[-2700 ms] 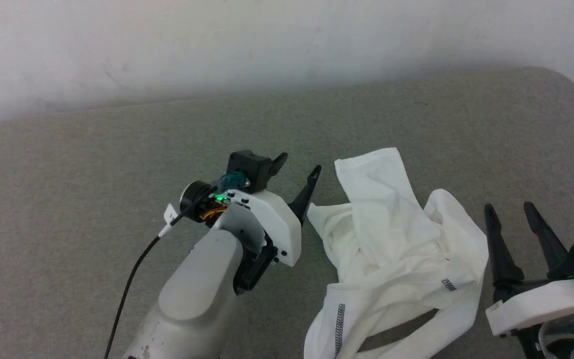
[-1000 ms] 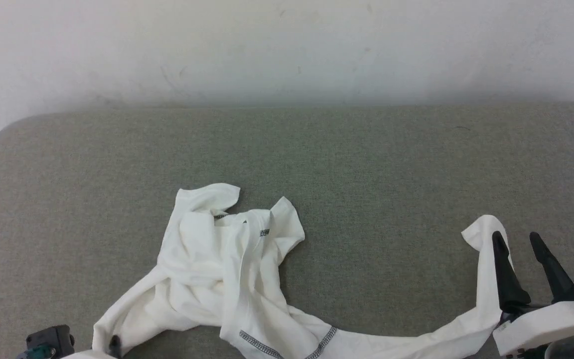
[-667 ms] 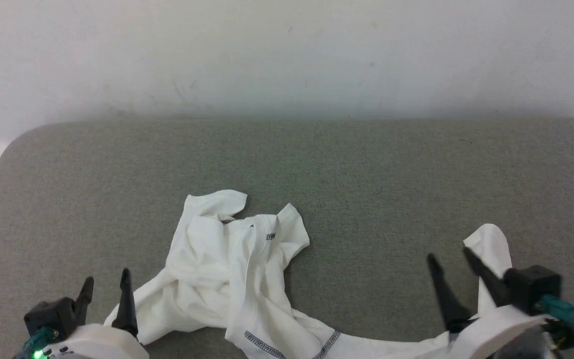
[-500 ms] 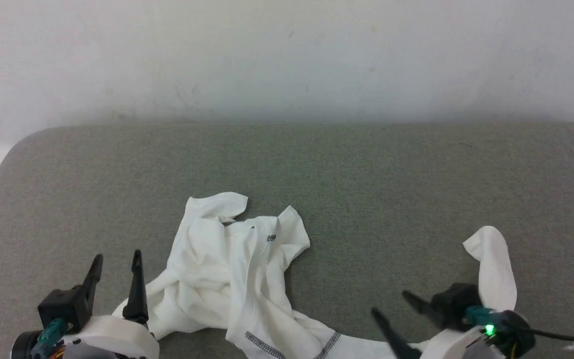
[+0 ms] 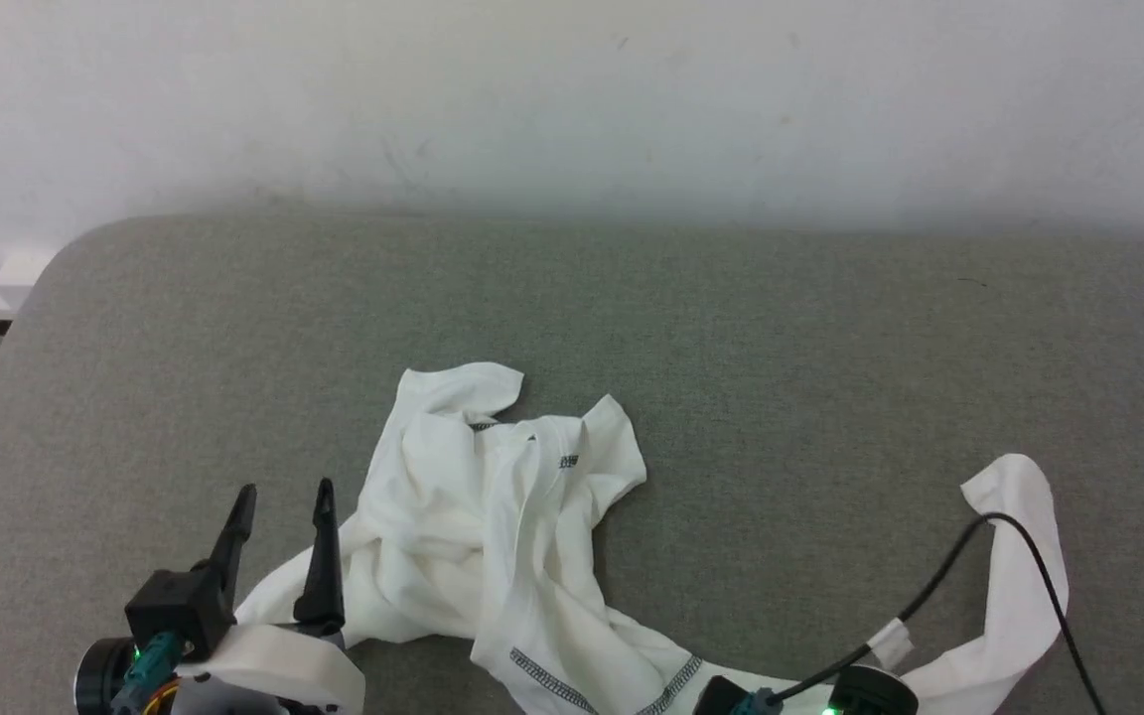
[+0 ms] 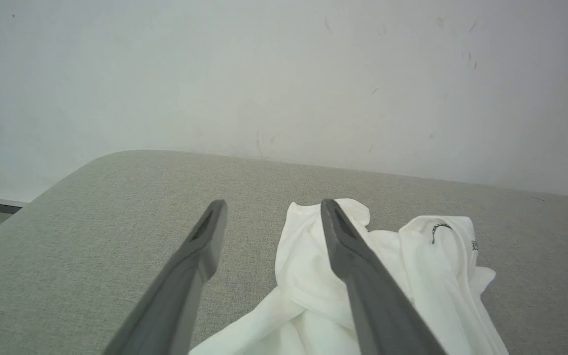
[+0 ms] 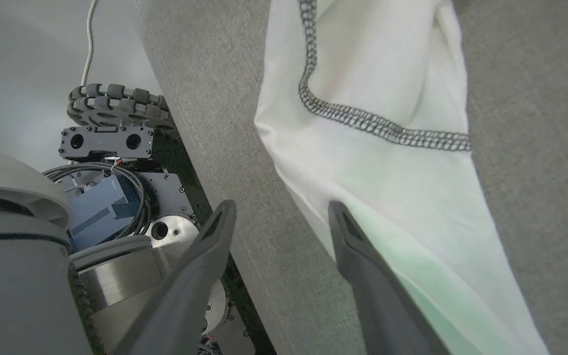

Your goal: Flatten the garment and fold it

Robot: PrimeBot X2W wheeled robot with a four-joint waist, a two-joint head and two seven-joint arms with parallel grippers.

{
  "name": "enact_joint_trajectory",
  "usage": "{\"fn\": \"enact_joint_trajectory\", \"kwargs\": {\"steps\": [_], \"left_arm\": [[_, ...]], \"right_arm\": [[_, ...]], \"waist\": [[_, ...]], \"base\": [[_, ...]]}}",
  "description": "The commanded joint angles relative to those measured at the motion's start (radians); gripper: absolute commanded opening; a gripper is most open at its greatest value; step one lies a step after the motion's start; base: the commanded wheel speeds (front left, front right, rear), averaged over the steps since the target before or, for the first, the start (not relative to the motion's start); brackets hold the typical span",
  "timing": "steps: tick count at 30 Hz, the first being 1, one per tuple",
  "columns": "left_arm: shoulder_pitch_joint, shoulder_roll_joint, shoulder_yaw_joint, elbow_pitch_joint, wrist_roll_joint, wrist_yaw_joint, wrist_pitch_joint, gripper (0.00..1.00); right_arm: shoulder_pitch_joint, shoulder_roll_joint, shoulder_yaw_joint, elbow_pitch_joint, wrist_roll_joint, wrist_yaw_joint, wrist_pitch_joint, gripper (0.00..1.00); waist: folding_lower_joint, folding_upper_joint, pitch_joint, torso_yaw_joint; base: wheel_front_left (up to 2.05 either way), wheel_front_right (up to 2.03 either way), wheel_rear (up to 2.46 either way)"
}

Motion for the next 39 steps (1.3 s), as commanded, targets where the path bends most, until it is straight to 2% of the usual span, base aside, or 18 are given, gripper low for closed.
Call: {"fn": "enact_joint_trajectory", "kwargs": {"steps": [1, 2, 3, 4, 5, 8, 13, 18, 21, 26, 30, 33, 34, 35, 36, 39], "left_arm": [[-0.015, -0.011, 0.009, 0.007, 0.015, -0.011, -0.005, 1.00], [-0.019, -0.017, 0.014, 0.009, 0.021, -0.016, -0.005, 1.00], [-0.023, -0.023, 0.019, 0.012, 0.027, -0.022, -0.005, 1.00], [-0.025, -0.029, 0.023, 0.015, 0.032, -0.027, -0.005, 1.00], [-0.027, -0.034, 0.028, 0.019, 0.037, -0.031, -0.005, 1.00], [-0.025, -0.047, 0.047, 0.025, 0.052, -0.040, -0.005, 1.00], [-0.015, -0.066, 0.075, 0.033, 0.073, -0.053, -0.005, 1.00], [-0.009, -0.082, 0.095, 0.035, 0.092, -0.067, -0.005, 1.00], [-0.007, -0.092, 0.102, 0.036, 0.099, -0.076, -0.005, 1.00], [-0.020, -0.107, 0.107, 0.047, 0.112, -0.092, -0.005, 1.00], [-0.032, -0.117, 0.116, 0.058, 0.120, -0.103, -0.005, 1.00], [-0.033, -0.123, 0.127, 0.069, 0.124, -0.110, -0.005, 1.00], [-0.032, -0.125, 0.130, 0.073, 0.125, -0.112, -0.005, 1.00], [-0.031, -0.126, 0.133, 0.077, 0.126, -0.114, -0.005, 1.00], [-0.029, -0.127, 0.137, 0.081, 0.128, -0.116, -0.005, 1.00], [-0.019, -0.129, 0.146, 0.089, 0.132, -0.118, -0.005, 1.00]], "right_arm": [[-0.040, -0.009, 0.035, 0.033, 0.021, -0.001, 0.004, 1.00], [-0.055, -0.010, 0.055, 0.053, 0.038, -0.001, 0.005, 1.00], [-0.073, -0.013, 0.073, 0.071, 0.044, -0.001, 0.003, 0.49], [-0.090, -0.015, 0.088, 0.086, 0.048, -0.001, -0.004, 0.18], [-0.099, -0.013, 0.093, 0.096, 0.063, -0.001, -0.018, 0.00], [-0.132, -0.009, 0.080, 0.101, 0.078, -0.001, -0.077, 0.00], [-0.155, -0.013, -0.025, 0.085, 0.071, -0.001, -0.167, 0.00], [-0.111, 0.002, -0.279, 0.100, 0.079, -0.001, -0.250, 0.00], [-0.074, 0.016, -0.455, 0.172, 0.104, -0.001, -0.266, 0.00], [-0.045, 0.033, -0.699, 0.375, 0.124, -0.001, -0.281, 0.00], [-0.033, 0.055, -0.831, 0.508, 0.091, -0.001, -0.341, 0.00], [-0.027, 0.079, -0.872, 0.560, 0.052, -0.001, -0.383, 0.00], [-0.027, 0.092, -0.876, 0.556, 0.050, -0.001, -0.406, 0.38], [-0.027, 0.106, -0.884, 0.545, 0.049, -0.001, -0.440, 0.92], [-0.025, 0.117, -0.890, 0.531, 0.044, -0.001, -0.472, 1.00], [-0.015, 0.139, -0.918, 0.483, -0.009, -0.001, -0.589, 1.00]], "waist": [[-0.0001, -0.0001, 0.018, 0.014], [-0.0001, -0.0001, 0.022, 0.015], [-0.0001, -0.0001, 0.027, 0.017], [-0.0001, -0.0001, 0.030, 0.019], [-0.0001, -0.0001, 0.032, 0.019], [-0.0001, -0.0001, 0.032, 0.012], [-0.0001, -0.0001, 0.020, -0.008], [-0.0001, -0.0001, 0.005, -0.023], [-0.0001, -0.0001, 0.007, -0.030], [-0.0001, -0.0001, 0.027, -0.027], [-0.0001, -0.0001, 0.042, -0.022], [-0.0001, -0.0001, 0.047, -0.025], [-0.0001, -0.0001, 0.046, -0.026], [-0.0001, -0.0001, 0.045, -0.029], [-0.0001, -0.0001, 0.041, -0.032], [-0.0001, -0.0001, 0.027, -0.041]], "base": [[0.00, 0.00, 0.00], [0.00, 0.00, 0.00], [0.00, 0.00, 0.00], [0.00, 0.00, 0.00], [0.00, 0.00, 0.00], [0.00, 0.00, 0.00], [0.00, 0.00, 0.00], [0.00, 0.00, 0.00], [0.00, 0.00, 0.00], [0.00, 0.00, 0.00], [0.00, 0.00, 0.00], [0.00, 0.00, 0.00], [0.00, 0.00, 0.00], [0.00, 0.00, 0.00], [0.00, 0.00, 0.00], [0.00, 0.00, 0.00]]}}
